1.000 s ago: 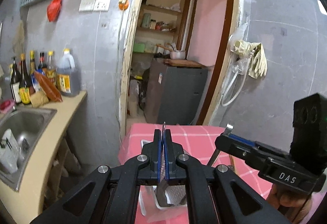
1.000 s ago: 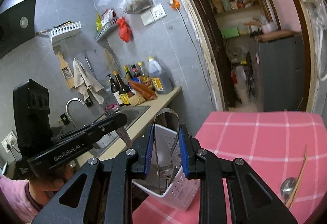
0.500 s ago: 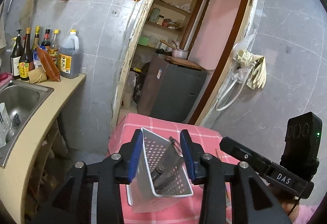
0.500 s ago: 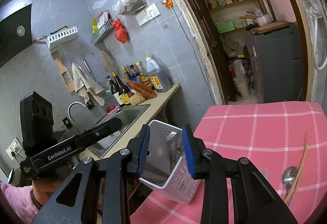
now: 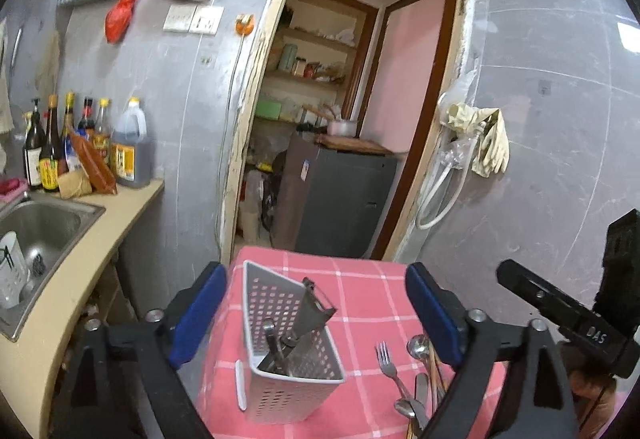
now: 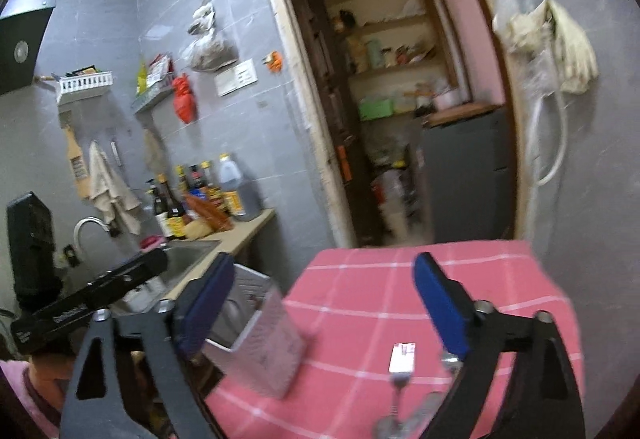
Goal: Organize utensils
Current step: 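Withdraw both tools back toward the remaining utensils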
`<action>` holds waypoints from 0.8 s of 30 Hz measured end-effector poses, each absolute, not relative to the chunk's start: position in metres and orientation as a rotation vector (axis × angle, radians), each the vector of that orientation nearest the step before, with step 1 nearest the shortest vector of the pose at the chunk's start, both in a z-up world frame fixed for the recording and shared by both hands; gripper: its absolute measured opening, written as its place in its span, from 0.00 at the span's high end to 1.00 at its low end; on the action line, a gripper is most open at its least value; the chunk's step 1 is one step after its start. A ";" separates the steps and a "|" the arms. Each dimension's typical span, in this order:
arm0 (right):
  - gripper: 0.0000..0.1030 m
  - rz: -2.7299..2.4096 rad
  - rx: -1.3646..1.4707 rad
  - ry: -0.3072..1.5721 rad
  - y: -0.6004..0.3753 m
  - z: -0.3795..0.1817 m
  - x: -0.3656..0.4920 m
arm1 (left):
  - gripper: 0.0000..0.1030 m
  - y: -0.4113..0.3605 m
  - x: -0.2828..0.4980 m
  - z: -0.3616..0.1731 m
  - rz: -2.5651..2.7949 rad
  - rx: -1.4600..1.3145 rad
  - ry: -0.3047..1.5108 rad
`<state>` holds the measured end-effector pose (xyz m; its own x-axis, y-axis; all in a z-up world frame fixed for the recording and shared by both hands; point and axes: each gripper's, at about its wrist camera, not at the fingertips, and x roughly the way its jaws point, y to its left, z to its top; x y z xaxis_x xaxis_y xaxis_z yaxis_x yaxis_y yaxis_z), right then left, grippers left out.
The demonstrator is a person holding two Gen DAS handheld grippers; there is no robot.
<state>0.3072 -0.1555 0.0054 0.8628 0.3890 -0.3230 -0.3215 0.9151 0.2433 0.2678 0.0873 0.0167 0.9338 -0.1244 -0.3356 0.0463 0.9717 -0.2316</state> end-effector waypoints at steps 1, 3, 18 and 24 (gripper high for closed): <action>0.02 0.359 0.175 0.367 -0.159 0.009 0.304 | 0.02 0.082 0.265 0.016 -0.080 -0.209 0.345; 0.01 0.320 0.148 0.345 -0.170 0.011 0.295 | 0.00 0.070 0.261 0.014 -0.079 -0.186 0.340; 0.01 0.160 0.054 0.402 -0.234 -0.006 0.263 | 0.00 -0.004 0.246 -0.025 -0.122 -0.107 0.418; 0.01 0.146 0.029 0.454 -0.253 -0.029 0.267 | 0.00 -0.021 0.250 -0.048 -0.120 -0.100 0.466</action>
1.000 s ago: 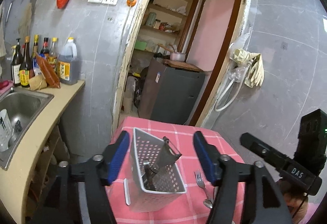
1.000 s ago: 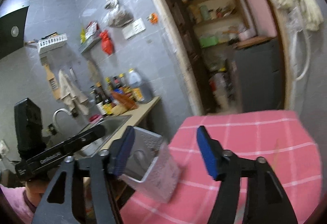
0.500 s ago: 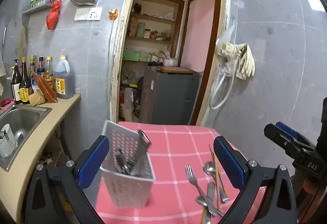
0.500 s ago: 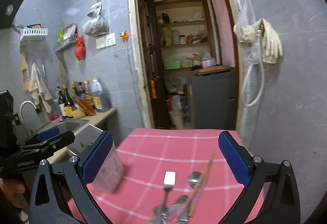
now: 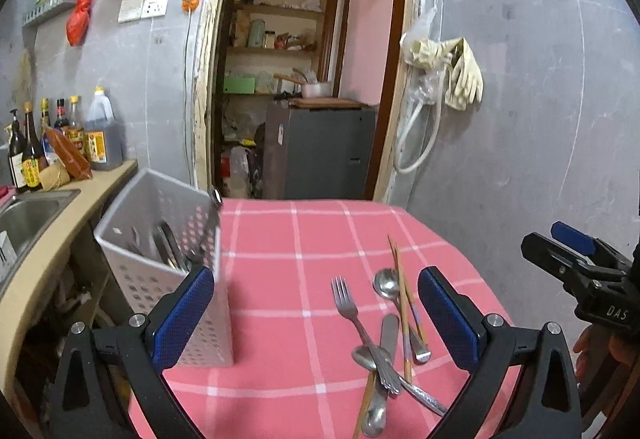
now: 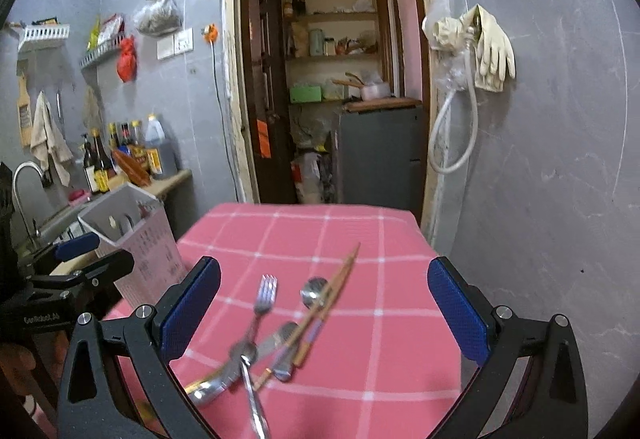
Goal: Organize utensils
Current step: 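Withdraw both tools back toward the remaining utensils, then grasp a silver fork with the left tool while the right tool grasps a spoon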
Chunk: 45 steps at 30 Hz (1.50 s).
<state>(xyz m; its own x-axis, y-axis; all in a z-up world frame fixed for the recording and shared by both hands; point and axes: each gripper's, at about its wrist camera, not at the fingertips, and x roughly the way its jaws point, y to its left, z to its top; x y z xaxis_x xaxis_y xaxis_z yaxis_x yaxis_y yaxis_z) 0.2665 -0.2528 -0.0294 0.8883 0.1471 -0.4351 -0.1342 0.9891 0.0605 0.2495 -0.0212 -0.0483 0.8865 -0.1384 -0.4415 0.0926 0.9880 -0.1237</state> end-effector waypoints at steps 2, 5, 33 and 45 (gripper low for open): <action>0.01 0.144 0.024 0.470 -0.257 -0.037 0.268 | 0.00 -0.027 0.251 -0.056 -0.117 -0.099 0.481; 0.01 0.144 0.028 0.502 -0.266 -0.050 0.273 | 0.00 -0.035 0.256 -0.066 -0.113 -0.083 0.509; 0.24 0.410 0.181 0.757 -0.269 -0.149 0.380 | 0.28 -0.051 0.340 -0.146 -0.209 -0.304 0.848; 0.59 0.554 0.123 0.799 -0.233 -0.156 0.437 | 0.67 -0.064 0.374 -0.173 -0.223 -0.322 0.996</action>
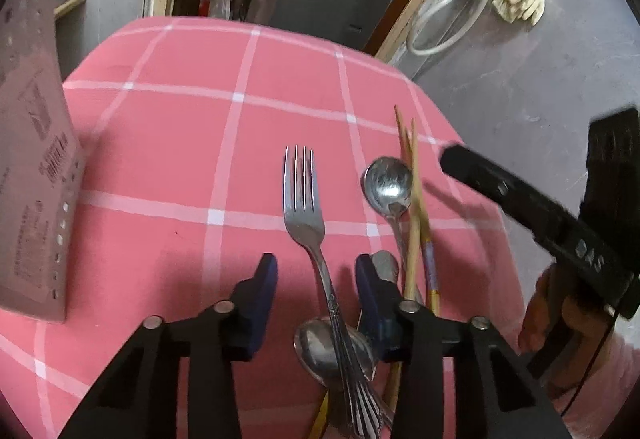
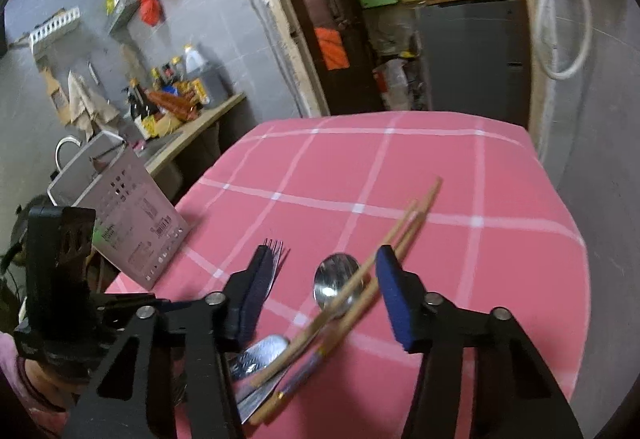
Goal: Organize utensils
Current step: 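Grasp a silver fork with the left tool while the right tool grasps a spoon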
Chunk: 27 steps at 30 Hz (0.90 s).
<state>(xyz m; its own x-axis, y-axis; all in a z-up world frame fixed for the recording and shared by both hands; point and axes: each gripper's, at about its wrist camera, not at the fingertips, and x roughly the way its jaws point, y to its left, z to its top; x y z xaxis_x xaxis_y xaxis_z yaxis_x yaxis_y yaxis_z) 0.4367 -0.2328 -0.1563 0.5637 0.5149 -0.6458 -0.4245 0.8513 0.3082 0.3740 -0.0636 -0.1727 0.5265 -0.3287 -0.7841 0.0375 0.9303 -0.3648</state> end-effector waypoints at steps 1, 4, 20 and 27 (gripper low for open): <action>0.60 0.564 0.115 0.812 -0.230 -0.158 0.441 | 0.68 -0.064 0.375 -0.173 -0.225 -0.321 0.995; 0.63 0.571 0.072 0.868 -0.221 -0.169 0.456 | 0.72 -0.064 0.378 -0.174 -0.229 -0.334 1.011; 0.91 0.577 -0.100 1.107 -0.194 -0.188 0.479 | 0.89 -0.057 0.401 -0.177 -0.259 -0.374 1.141; 0.97 0.558 -0.001 1.123 -0.208 -0.189 0.473 | 0.95 -0.060 0.400 -0.179 -0.285 -0.375 1.165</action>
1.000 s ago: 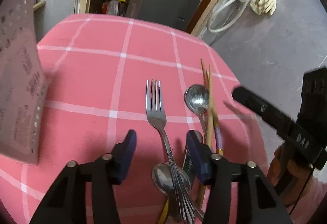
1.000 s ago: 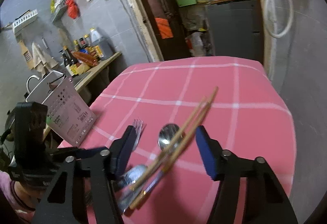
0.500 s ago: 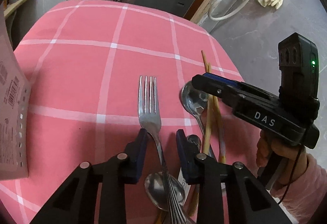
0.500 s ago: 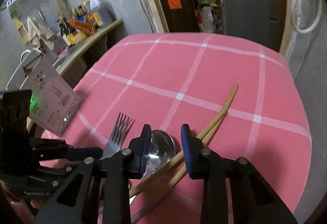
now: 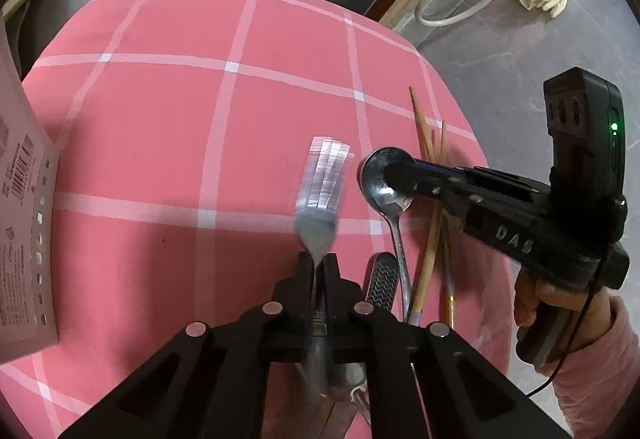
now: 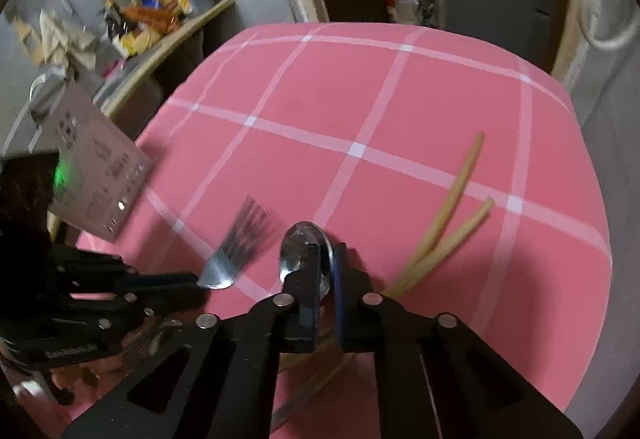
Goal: Organize utensils
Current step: 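Grasp a silver fork with the left tool while the right tool grasps a spoon, then lift and carry the fork and spoon over the white caddy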
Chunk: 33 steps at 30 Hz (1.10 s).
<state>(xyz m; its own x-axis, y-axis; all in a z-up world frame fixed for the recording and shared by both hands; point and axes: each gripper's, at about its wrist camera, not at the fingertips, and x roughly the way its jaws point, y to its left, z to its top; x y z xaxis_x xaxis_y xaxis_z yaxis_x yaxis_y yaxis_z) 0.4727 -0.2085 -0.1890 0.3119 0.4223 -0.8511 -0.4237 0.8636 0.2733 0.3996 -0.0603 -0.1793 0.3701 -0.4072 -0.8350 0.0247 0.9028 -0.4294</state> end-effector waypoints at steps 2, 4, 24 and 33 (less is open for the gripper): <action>0.97 0.540 0.020 1.104 -0.214 -0.186 0.467 | 0.95 -0.060 0.397 -0.179 -0.290 -0.370 1.165; 0.97 0.533 0.041 1.077 -0.218 -0.181 0.459 | 0.95 -0.058 0.392 -0.178 -0.286 -0.371 1.165; 0.97 0.400 0.134 0.674 -0.226 -0.068 0.379 | 0.95 -0.009 0.322 -0.085 -0.338 -0.489 0.807; 0.97 0.380 0.106 0.468 -0.194 0.006 0.352 | 0.95 0.019 0.310 -0.025 -0.360 -0.446 0.625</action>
